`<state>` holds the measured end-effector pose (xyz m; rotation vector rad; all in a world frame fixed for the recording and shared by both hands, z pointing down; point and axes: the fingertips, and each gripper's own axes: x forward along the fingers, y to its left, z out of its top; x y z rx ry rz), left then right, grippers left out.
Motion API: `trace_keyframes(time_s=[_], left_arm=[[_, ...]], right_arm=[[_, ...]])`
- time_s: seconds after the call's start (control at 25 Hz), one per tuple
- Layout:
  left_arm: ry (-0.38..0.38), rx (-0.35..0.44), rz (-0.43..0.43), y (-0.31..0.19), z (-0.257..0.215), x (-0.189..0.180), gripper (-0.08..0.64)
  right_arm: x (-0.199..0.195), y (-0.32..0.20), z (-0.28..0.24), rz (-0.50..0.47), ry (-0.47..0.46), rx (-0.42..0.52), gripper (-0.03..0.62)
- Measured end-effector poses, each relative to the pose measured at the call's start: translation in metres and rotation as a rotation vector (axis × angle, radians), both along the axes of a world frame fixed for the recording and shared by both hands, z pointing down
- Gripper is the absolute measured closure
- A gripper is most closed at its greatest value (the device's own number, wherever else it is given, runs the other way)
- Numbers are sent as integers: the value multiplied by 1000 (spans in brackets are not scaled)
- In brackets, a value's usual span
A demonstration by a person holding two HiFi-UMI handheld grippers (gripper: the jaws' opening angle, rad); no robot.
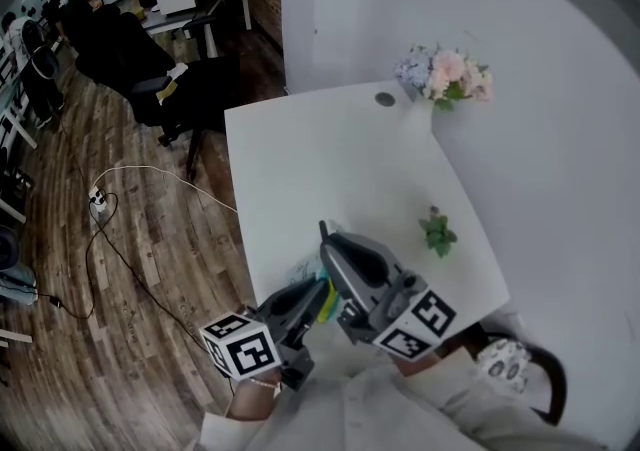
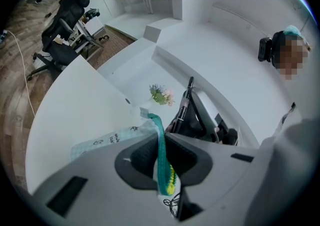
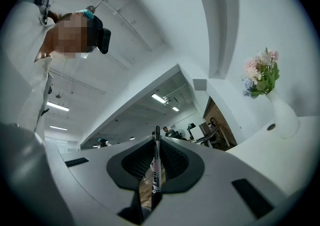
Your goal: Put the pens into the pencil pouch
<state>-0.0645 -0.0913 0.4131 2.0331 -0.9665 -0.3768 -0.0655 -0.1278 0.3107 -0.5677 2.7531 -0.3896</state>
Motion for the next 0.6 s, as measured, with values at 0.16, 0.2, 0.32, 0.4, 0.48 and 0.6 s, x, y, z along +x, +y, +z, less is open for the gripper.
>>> trace_keyframes(time_s=[0.16,0.2,0.32,0.4,0.48,0.6], left_arm=[[4,-3,-2,-1,0,0,515],[5,-4,-3,-1,0,0,515],[9,-6,-2,-1,1,0,515],[12,-6,0,0,1,1,515],[18,-6,-1,0,1,1,515],[32,-8,-5,0,1,0,515]], right_arm=[[3,2,4,-2,-16,19,552],[3,2,4,-2,-17,23,552],[3,1,8,4,-12,31,552],[3,1,11,7,-7,32,552],[5,3,13,10,-9,35,552],[7,4,11,5,-40,33,552]])
